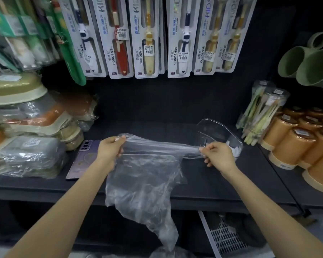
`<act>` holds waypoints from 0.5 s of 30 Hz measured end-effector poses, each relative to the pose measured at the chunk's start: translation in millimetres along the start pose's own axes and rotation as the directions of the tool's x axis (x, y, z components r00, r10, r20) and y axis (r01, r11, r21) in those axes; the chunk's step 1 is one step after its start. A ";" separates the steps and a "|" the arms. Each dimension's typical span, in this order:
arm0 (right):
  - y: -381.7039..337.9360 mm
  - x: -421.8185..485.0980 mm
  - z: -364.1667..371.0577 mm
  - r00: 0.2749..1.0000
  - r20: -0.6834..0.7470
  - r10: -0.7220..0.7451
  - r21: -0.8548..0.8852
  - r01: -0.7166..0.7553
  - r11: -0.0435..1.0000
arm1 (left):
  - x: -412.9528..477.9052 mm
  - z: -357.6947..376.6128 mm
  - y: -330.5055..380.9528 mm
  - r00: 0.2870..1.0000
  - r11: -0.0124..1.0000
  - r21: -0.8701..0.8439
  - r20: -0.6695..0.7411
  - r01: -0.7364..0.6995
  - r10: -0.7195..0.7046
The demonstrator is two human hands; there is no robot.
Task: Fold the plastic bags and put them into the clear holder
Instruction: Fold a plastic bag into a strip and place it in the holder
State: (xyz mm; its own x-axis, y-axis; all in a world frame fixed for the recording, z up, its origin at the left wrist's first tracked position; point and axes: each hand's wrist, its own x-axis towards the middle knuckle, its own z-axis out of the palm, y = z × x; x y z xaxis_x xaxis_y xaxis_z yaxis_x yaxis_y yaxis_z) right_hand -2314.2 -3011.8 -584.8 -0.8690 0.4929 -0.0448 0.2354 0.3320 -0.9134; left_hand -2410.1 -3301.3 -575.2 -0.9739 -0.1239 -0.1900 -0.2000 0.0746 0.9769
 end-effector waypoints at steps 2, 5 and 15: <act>4.0 16.7 5.7 0.999 -0.048 -0.025 -0.068 0.022 0.997 | 17.0 8.7 -3.5 0.998 0.998 -0.008 0.005 0.059 -0.059; 5.1 35.7 9.4 0.990 -0.133 -0.048 -0.131 0.030 0.991 | 31.7 13.7 0.3 0.982 0.983 -0.057 0.073 0.177 -0.173; -10.0 10.3 -3.0 0.949 -0.123 -0.292 -0.588 0.167 0.791 | -36.1 -28.7 -6.0 0.985 0.901 0.419 0.069 0.114 -0.157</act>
State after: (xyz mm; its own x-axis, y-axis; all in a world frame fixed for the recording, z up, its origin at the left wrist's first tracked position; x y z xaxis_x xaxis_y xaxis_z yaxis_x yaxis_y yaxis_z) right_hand -2324.2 -3007.6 -574.9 -0.8396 0.4694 0.2735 0.2969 0.8180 -0.4926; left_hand -2370.7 -3325.7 -571.4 -0.9355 -0.0656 -0.3471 -0.3362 0.4674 0.8176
